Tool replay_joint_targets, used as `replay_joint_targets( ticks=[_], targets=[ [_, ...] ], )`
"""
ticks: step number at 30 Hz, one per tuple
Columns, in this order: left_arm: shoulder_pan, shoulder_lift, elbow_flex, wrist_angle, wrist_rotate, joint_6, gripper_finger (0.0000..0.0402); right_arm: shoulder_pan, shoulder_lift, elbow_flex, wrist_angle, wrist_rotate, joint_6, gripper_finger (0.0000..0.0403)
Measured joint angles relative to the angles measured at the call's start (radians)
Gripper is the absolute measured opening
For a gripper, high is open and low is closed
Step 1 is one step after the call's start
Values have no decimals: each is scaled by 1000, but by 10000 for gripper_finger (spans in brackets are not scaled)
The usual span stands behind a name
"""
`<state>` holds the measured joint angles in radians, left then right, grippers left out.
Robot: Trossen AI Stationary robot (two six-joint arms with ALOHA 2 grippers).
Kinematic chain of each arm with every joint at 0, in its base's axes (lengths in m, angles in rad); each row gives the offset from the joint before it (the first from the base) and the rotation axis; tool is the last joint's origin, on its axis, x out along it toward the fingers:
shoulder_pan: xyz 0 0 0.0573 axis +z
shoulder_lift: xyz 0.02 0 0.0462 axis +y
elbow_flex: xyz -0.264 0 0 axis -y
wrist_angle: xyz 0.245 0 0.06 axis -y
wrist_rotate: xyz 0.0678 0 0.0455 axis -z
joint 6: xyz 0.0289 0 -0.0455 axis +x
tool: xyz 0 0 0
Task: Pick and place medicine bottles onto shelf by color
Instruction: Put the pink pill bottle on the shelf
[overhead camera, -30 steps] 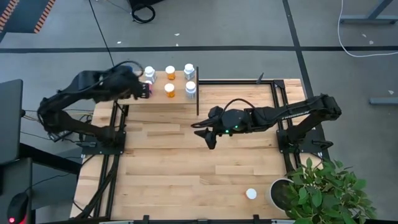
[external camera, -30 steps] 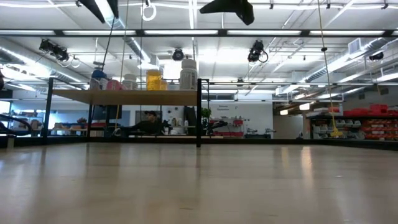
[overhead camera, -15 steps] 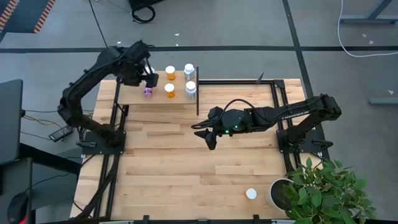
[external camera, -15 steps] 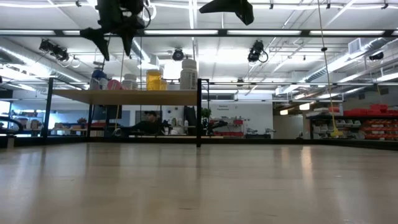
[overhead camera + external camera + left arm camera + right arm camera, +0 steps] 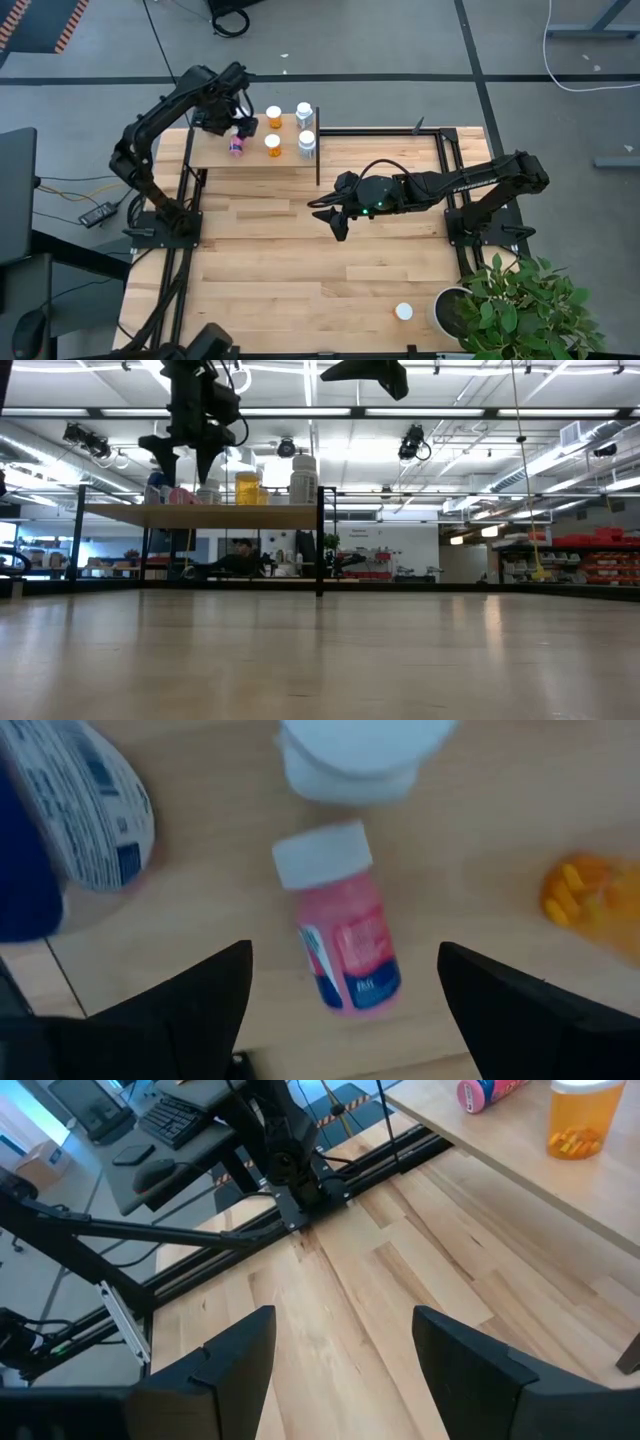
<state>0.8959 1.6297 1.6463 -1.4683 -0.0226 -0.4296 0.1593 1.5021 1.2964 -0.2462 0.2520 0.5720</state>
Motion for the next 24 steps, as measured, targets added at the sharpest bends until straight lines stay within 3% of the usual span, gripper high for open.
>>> replay_joint_targets(
  ticks=[24],
  targets=[
    [-1, 89, 0, 70, -88, -10, 325, -15, 0, 0, -1, 0, 0, 243]
  ],
)
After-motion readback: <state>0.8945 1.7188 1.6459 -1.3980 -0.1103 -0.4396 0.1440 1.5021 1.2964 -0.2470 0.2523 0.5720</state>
